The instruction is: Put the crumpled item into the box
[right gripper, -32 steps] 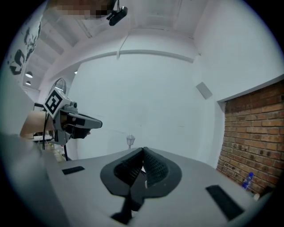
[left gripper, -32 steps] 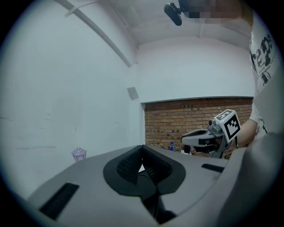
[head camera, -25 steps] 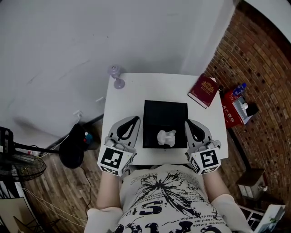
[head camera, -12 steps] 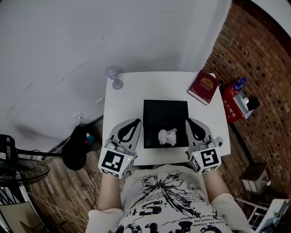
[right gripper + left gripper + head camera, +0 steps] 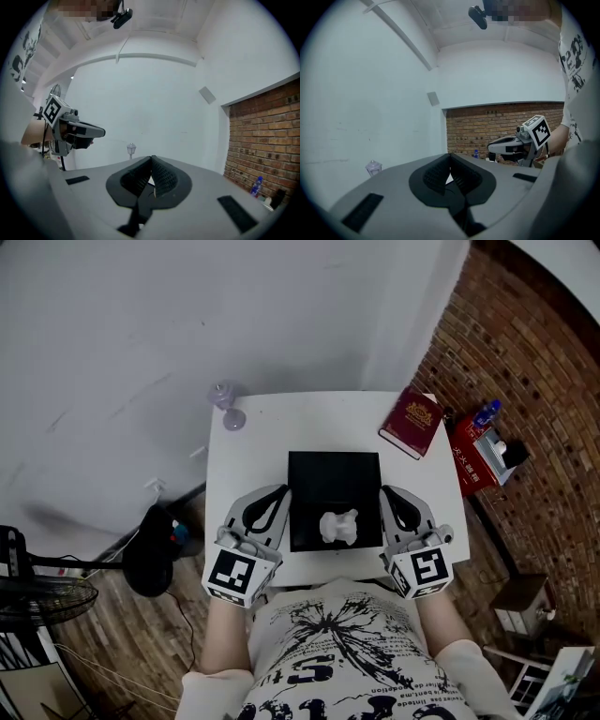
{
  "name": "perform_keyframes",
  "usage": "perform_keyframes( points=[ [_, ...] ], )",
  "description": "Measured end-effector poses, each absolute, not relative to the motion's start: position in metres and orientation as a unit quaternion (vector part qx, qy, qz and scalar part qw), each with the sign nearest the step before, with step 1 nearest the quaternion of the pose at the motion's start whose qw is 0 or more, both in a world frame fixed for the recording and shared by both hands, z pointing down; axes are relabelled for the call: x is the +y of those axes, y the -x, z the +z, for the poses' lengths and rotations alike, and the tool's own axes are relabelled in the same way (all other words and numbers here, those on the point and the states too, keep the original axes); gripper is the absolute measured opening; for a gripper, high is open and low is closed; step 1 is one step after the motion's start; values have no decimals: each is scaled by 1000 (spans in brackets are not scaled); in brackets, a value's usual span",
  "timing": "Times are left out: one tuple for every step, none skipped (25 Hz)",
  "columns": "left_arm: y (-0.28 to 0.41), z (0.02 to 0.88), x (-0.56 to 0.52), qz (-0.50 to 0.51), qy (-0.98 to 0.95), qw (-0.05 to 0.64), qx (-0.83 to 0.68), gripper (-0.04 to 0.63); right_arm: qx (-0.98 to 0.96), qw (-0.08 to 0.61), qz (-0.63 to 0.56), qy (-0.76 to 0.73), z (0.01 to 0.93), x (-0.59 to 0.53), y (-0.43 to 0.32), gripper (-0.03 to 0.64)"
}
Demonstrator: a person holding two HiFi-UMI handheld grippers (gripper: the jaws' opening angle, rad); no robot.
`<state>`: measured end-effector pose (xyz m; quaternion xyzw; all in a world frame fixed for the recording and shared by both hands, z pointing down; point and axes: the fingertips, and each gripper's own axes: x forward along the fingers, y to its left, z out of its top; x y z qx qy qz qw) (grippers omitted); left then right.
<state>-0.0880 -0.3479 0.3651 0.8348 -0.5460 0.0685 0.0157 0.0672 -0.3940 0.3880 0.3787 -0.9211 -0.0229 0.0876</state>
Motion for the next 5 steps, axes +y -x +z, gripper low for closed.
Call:
perform_keyframes(
  points=[
    [87,366,-348,70,-836,15,-543,14,-921,87,-22,-380,388,-395,-67,12],
    [86,366,-349,71,-837,14,-542,14,-921,86,-21,-380,388,-395,-67,12],
    [84,366,-349,72,-838,13,-541,14,-921,85,-19,-381,389,-396,-68,12],
    [83,366,-350,73,-839,13,-539,14,-921,85,-19,-381,389,-396,-68,12],
    [82,366,-350,74,-839,12,-538,14,-921,85,-18,-380,390,-397,-68,12]
  ],
)
